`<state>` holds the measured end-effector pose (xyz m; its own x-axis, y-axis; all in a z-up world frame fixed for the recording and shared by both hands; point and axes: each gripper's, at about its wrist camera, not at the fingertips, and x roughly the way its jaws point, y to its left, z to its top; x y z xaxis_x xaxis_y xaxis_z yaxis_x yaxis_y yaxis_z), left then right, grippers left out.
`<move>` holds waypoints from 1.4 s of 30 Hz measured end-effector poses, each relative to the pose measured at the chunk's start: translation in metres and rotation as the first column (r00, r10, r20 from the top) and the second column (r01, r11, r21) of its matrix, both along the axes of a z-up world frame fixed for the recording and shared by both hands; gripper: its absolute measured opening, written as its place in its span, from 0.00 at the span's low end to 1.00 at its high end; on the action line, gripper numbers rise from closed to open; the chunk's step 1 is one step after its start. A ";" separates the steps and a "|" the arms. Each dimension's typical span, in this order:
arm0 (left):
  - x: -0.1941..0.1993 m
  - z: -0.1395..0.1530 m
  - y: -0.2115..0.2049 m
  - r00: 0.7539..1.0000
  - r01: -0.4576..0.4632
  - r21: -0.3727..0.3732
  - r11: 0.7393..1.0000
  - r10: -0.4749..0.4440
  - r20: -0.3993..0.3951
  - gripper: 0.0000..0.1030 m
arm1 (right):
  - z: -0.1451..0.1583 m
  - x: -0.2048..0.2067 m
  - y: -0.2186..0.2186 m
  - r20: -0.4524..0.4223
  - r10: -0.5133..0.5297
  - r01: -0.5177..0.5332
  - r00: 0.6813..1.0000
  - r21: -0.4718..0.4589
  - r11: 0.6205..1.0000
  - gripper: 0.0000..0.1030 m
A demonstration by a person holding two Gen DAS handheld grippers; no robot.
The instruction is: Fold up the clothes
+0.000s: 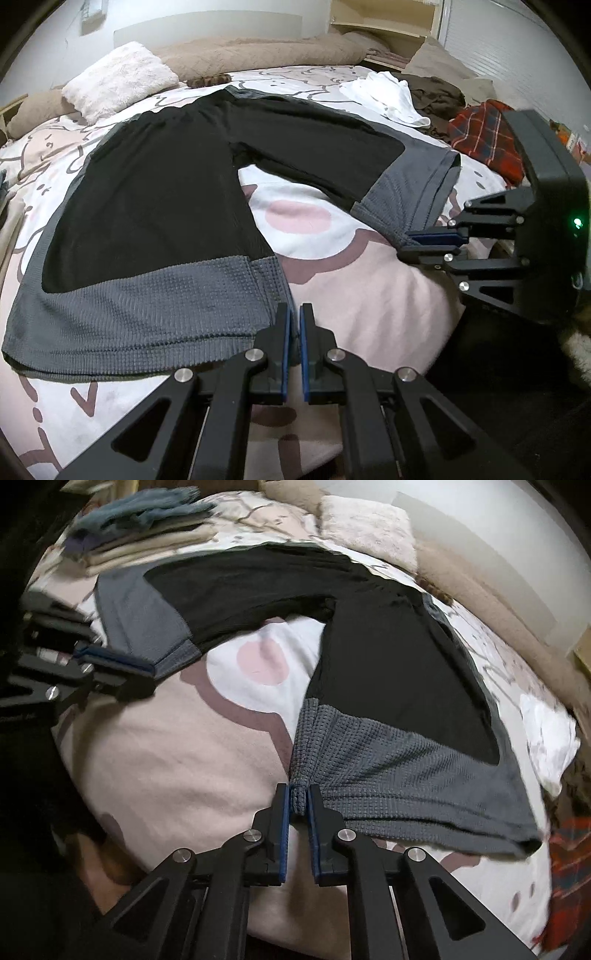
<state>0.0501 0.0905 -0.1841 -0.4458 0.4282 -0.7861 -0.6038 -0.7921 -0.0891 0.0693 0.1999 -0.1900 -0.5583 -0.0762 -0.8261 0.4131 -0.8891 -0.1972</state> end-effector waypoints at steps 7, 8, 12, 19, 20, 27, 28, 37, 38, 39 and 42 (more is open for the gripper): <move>0.010 0.044 -0.026 0.989 -0.067 0.053 0.996 0.073 -0.125 0.64 | 0.000 0.000 0.003 0.000 -0.036 0.036 0.999 -0.049 0.998 0.10; 0.006 0.054 -0.038 0.979 -0.112 0.060 0.992 0.120 -0.165 0.64 | 0.000 0.001 0.003 0.002 -0.037 0.037 0.999 -0.053 0.998 0.10; -0.022 0.065 -0.085 0.925 -0.317 0.029 0.948 0.316 -0.211 0.64 | 0.001 -0.002 0.006 0.019 -0.042 0.043 0.999 -0.088 0.995 0.10; -0.084 0.022 -0.192 0.781 -0.624 0.044 0.780 0.620 0.077 0.64 | 0.001 -0.003 0.009 0.026 -0.049 0.052 0.998 -0.121 0.991 0.10; -0.092 0.011 -0.202 0.763 -0.640 0.042 0.767 0.629 0.147 0.64 | 0.001 -0.003 0.009 0.027 -0.049 0.052 0.998 -0.121 0.991 0.10; -0.079 0.011 -0.192 0.773 -0.628 0.025 0.778 0.620 0.137 0.06 | 0.001 -0.002 0.008 0.025 -0.051 0.053 0.998 -0.119 0.991 0.10; -0.078 0.009 -0.196 0.761 -0.641 0.014 0.767 0.634 0.135 0.06 | 0.001 -0.001 0.009 0.024 -0.050 0.053 0.998 -0.118 0.992 0.10; -0.067 0.023 -0.193 0.723 -0.688 -0.065 0.723 0.690 0.029 0.33 | 0.004 -0.003 0.016 0.047 -0.059 0.066 0.997 -0.166 0.984 0.10; -0.061 0.031 -0.187 0.731 -0.682 -0.053 0.729 0.683 -0.008 0.40 | 0.008 -0.003 0.017 0.059 -0.072 0.081 0.996 -0.178 0.981 0.10; -0.055 0.038 -0.180 0.737 -0.675 -0.041 0.736 0.674 -0.045 0.44 | 0.011 -0.002 0.019 0.074 -0.083 0.096 0.994 -0.193 0.976 0.10; -0.040 0.057 -0.147 0.806 -0.585 0.017 0.811 0.584 -0.100 0.51 | 0.025 0.002 0.029 0.117 -0.094 0.123 0.989 -0.268 0.956 0.10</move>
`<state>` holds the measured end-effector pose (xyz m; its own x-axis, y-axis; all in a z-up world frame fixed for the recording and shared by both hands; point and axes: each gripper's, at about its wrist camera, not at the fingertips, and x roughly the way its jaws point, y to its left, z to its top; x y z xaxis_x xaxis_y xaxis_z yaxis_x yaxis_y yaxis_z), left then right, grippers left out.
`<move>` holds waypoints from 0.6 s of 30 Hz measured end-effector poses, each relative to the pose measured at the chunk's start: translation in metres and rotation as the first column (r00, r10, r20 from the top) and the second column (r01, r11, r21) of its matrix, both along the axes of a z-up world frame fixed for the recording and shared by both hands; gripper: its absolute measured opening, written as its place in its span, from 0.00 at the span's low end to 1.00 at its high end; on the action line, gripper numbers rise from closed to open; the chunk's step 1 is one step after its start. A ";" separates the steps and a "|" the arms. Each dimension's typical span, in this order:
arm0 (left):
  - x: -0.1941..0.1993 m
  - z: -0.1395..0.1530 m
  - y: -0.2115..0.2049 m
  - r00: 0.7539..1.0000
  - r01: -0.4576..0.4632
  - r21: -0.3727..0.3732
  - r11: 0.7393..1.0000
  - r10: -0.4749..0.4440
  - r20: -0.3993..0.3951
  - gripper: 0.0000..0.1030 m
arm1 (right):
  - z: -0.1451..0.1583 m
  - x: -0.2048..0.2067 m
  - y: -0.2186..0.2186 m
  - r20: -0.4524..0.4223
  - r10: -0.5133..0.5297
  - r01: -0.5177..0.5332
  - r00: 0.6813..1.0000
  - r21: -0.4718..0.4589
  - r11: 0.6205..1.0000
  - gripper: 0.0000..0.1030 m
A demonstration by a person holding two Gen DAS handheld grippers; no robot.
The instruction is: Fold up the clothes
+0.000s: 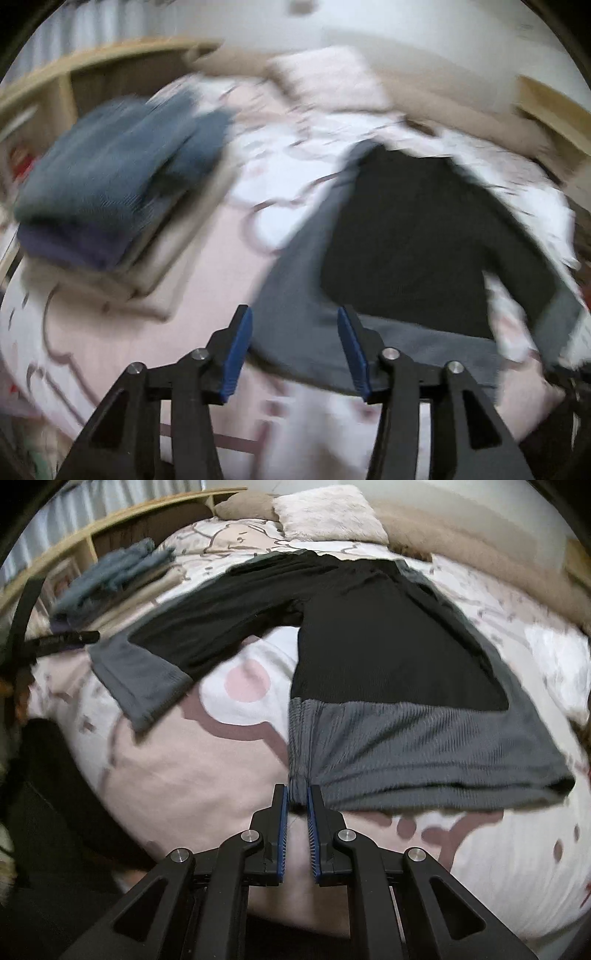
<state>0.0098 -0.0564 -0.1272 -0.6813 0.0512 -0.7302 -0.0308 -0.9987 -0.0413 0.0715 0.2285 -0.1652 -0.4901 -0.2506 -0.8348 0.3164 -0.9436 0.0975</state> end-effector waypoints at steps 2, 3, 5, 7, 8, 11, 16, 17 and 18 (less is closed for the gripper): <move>0.009 0.005 0.031 0.993 0.119 0.024 0.993 -0.119 -0.027 0.56 | 0.013 0.007 0.007 -0.016 -0.002 0.001 1.000 -0.037 0.999 0.10; 0.011 0.005 0.048 0.983 0.180 0.036 0.983 -0.178 -0.035 0.56 | 0.022 0.011 0.013 -0.040 -0.010 0.008 0.999 -0.050 0.999 0.10; 0.010 -0.003 0.085 0.956 0.292 0.043 0.955 -0.291 -0.027 0.56 | 0.036 0.014 0.024 -0.075 -0.046 0.040 0.996 -0.075 0.996 0.10; 0.005 -0.019 0.118 0.929 0.369 0.014 0.929 -0.369 -0.003 0.56 | 0.046 0.013 0.042 -0.102 -0.114 0.105 0.988 -0.092 0.990 0.10; 0.003 -0.028 0.130 0.919 0.394 -0.001 0.919 -0.394 0.015 0.56 | 0.050 0.012 0.054 -0.112 -0.159 0.149 0.981 -0.095 0.984 0.10; 0.002 -0.056 0.148 0.897 0.435 -0.032 0.900 -0.429 0.105 0.32 | 0.051 0.011 0.092 -0.110 -0.297 0.285 0.948 -0.111 0.952 0.10; 0.014 -0.067 0.146 0.884 0.461 -0.057 0.885 -0.453 0.111 0.32 | 0.042 0.014 0.159 -0.073 -0.505 0.496 0.860 -0.113 0.861 0.10; 0.012 -0.065 0.144 0.883 0.461 -0.045 0.886 -0.454 0.119 0.32 | 0.039 0.014 0.170 -0.058 -0.528 0.519 0.847 -0.126 0.846 0.10; 0.012 -0.063 0.143 0.882 0.462 -0.039 0.886 -0.455 0.121 0.33 | 0.035 0.012 0.182 -0.034 -0.552 0.541 0.833 -0.149 0.827 0.10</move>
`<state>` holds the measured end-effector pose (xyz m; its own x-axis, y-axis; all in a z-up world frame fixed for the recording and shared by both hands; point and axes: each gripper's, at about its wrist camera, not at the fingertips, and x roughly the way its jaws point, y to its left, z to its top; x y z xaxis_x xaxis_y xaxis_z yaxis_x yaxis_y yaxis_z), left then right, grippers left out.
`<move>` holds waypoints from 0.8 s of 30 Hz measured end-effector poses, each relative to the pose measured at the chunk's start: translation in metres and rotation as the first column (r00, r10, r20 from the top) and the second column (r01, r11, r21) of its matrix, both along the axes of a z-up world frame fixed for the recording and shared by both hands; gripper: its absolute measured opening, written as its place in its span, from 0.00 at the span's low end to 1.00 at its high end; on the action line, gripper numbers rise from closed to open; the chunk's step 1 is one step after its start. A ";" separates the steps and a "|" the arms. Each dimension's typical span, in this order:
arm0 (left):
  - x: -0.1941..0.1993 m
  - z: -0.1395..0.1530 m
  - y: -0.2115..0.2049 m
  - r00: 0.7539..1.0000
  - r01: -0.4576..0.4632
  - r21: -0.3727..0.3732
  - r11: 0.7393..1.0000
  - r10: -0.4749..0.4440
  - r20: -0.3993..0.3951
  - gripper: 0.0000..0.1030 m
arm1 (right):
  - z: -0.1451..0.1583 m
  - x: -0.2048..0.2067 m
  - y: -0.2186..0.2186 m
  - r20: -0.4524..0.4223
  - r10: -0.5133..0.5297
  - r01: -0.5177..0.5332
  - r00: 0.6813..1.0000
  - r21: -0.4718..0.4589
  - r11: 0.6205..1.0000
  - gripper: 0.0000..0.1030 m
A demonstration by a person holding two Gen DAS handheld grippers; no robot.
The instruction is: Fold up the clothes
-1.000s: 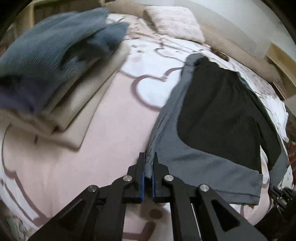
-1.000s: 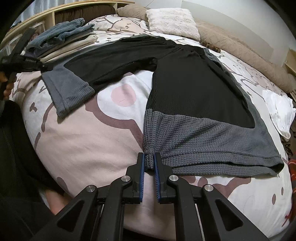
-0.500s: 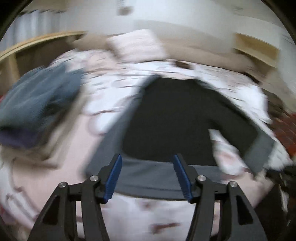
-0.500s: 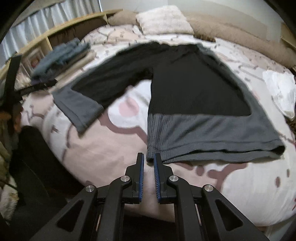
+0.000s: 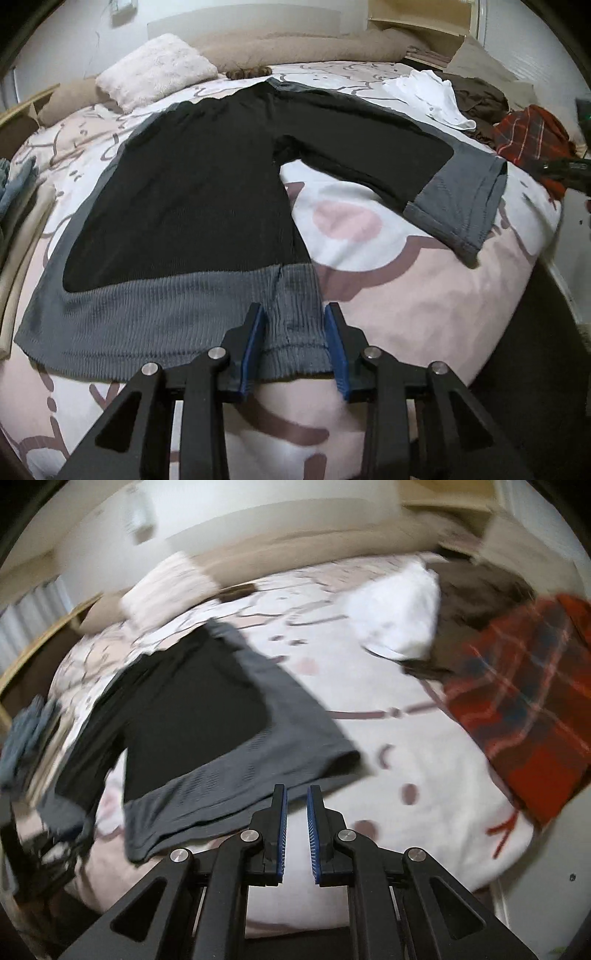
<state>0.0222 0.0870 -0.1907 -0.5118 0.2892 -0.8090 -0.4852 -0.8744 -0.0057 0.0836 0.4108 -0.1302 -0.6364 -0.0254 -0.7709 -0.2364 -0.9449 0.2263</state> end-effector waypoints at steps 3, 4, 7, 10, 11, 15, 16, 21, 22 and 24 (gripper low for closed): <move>0.003 0.013 0.003 1.000 0.005 0.021 1.000 -0.005 0.006 0.35 | -0.008 -0.007 0.023 0.015 -0.051 0.052 0.999 -0.053 0.997 0.13; 0.005 0.024 0.006 1.000 0.013 0.050 0.999 -0.012 -0.018 0.39 | -0.011 -0.010 0.028 0.018 -0.066 0.067 0.998 -0.059 0.996 0.32; 0.029 0.055 0.029 0.986 0.092 0.091 0.992 -0.078 -0.144 0.66 | -0.011 -0.016 0.037 0.007 -0.086 0.086 0.996 -0.073 0.994 0.81; 0.030 0.068 0.063 0.965 0.191 0.099 0.977 -0.168 -0.202 0.66 | -0.009 -0.019 0.037 -0.018 -0.045 0.043 0.999 -0.098 0.994 0.81; 0.028 0.070 0.078 0.957 0.226 0.102 0.969 -0.201 -0.212 0.66 | -0.009 -0.021 0.037 -0.021 -0.039 0.037 0.999 -0.103 0.994 0.81; 0.008 0.058 0.124 0.943 0.301 0.119 0.946 -0.276 -0.187 0.66 | -0.019 -0.027 0.042 0.005 -0.033 0.033 0.999 -0.172 0.985 0.81; 0.003 0.049 0.133 0.943 0.312 0.117 0.943 -0.293 -0.159 0.66 | -0.022 -0.029 0.044 0.011 -0.036 0.037 0.999 -0.191 0.981 0.81; 0.000 0.006 0.149 0.932 0.361 0.083 0.929 -0.363 0.007 0.64 | -0.031 -0.030 0.054 0.030 -0.052 0.058 0.998 -0.261 0.964 0.81; 0.004 -0.001 0.148 0.927 0.371 0.076 0.926 -0.374 0.027 0.64 | -0.032 -0.030 0.057 0.028 -0.050 0.055 0.998 -0.275 0.960 0.81; 0.016 -0.002 0.145 0.921 0.386 0.065 0.920 -0.389 0.026 0.64 | -0.034 -0.030 0.060 0.021 -0.038 0.043 0.999 -0.295 0.954 0.81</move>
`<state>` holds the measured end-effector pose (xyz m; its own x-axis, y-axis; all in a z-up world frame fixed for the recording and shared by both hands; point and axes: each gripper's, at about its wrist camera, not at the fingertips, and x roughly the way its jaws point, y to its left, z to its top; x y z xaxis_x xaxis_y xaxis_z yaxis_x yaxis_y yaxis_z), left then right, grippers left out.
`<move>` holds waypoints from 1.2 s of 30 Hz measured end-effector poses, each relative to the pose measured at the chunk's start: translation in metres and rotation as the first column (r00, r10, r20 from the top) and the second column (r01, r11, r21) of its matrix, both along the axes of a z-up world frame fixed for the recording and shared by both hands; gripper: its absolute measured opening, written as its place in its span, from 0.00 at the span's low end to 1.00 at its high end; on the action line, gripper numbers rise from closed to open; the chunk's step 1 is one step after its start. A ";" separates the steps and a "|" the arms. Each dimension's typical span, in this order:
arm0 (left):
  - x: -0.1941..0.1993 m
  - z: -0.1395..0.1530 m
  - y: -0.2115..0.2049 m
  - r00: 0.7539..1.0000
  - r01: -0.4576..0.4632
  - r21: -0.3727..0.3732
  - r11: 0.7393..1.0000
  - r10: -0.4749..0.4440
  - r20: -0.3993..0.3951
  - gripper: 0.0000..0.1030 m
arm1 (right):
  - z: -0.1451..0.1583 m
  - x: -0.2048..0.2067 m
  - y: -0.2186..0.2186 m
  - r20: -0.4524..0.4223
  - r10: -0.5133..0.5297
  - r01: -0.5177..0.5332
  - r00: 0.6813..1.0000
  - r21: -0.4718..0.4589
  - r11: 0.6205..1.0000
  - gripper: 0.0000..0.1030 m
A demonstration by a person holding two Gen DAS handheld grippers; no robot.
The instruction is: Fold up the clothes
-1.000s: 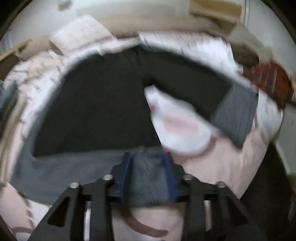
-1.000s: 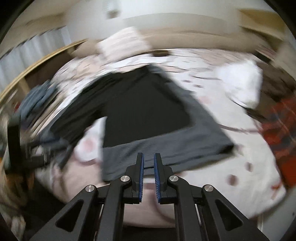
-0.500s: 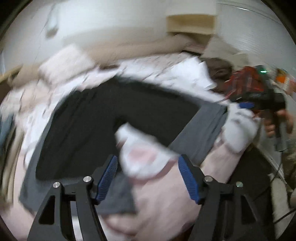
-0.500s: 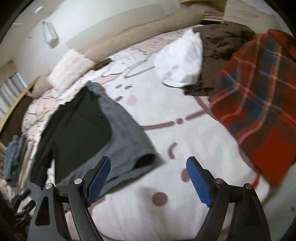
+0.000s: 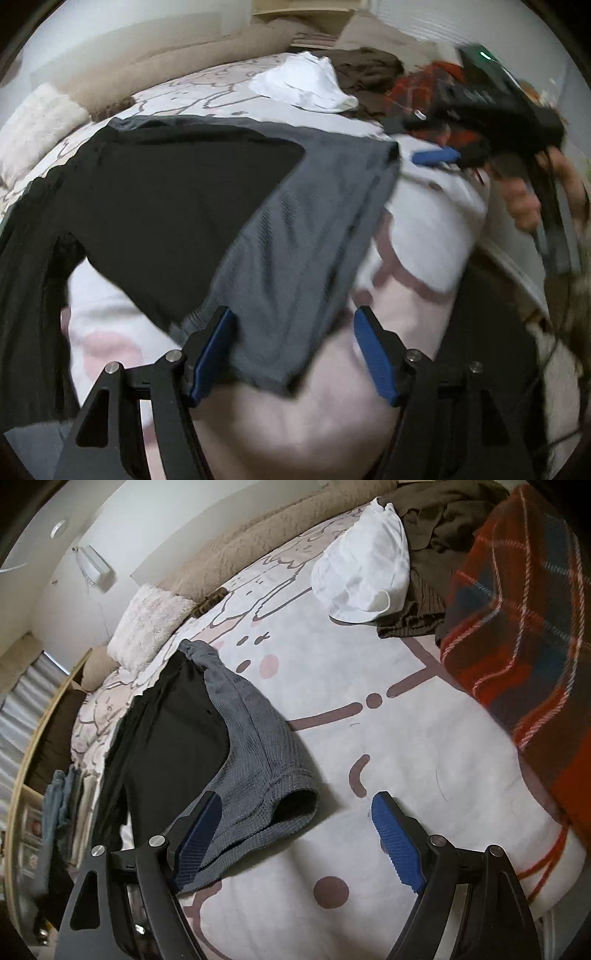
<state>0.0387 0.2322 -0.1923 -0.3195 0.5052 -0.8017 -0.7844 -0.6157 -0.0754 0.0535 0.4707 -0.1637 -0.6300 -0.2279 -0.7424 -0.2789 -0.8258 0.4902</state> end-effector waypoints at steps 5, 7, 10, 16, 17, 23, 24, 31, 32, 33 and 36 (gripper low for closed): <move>0.009 0.013 -0.005 1.000 0.029 -0.014 0.999 -0.029 0.000 0.64 | -0.004 -0.006 0.003 -0.011 0.046 -0.046 0.999 -0.019 0.999 0.81; 0.013 0.029 -0.005 0.998 0.015 0.040 0.999 -0.012 -0.066 0.64 | -0.005 -0.009 0.006 -0.020 0.056 -0.057 0.998 -0.038 0.998 0.80; 0.018 0.055 0.002 0.985 0.032 0.113 0.993 -0.012 -0.174 0.66 | -0.009 -0.014 0.011 -0.023 0.080 -0.081 0.997 -0.083 0.993 0.63; 0.027 0.065 0.053 0.939 0.140 0.092 0.986 -0.103 -0.327 0.73 | -0.013 -0.025 0.021 -0.018 0.161 -0.161 0.987 -0.187 0.969 0.30; 0.030 0.061 0.063 0.932 0.157 0.079 0.984 -0.121 -0.343 0.73 | -0.013 -0.027 0.021 -0.011 0.180 -0.178 0.984 -0.194 0.965 0.26; 0.032 0.040 0.116 0.894 0.212 0.002 0.977 -0.193 -0.404 0.73 | -0.011 -0.038 0.026 0.010 0.238 -0.228 0.971 -0.253 0.940 0.07; 0.031 0.039 0.124 0.892 0.208 -0.002 0.978 -0.190 -0.411 0.73 | -0.009 -0.038 0.027 0.003 0.243 -0.233 0.970 -0.272 0.933 0.07; 0.015 0.042 0.152 0.894 0.097 0.039 0.995 -0.070 -0.442 0.72 | 0.007 -0.041 0.029 -0.075 0.282 -0.287 0.957 -0.405 0.868 0.07; 0.013 0.043 0.156 0.892 0.083 0.044 0.996 -0.055 -0.448 0.70 | 0.008 -0.041 0.028 -0.082 0.289 -0.296 0.954 -0.421 0.858 0.07; 0.011 0.043 0.159 0.891 0.077 0.042 0.996 -0.050 -0.452 0.65 | 0.009 -0.041 0.027 -0.087 0.295 -0.302 0.952 -0.433 0.849 0.07; 0.006 0.043 0.167 0.891 0.060 0.039 0.997 -0.036 -0.452 0.53 | 0.009 -0.042 0.026 -0.094 0.304 -0.312 0.948 -0.462 0.830 0.07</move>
<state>0.0449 0.3989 -0.1497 -0.6146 0.5648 -0.5507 -0.7700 -0.5812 0.2633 0.0114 0.4969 -0.1545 -0.4798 -0.7275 -0.4904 -0.0376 -0.5414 0.8399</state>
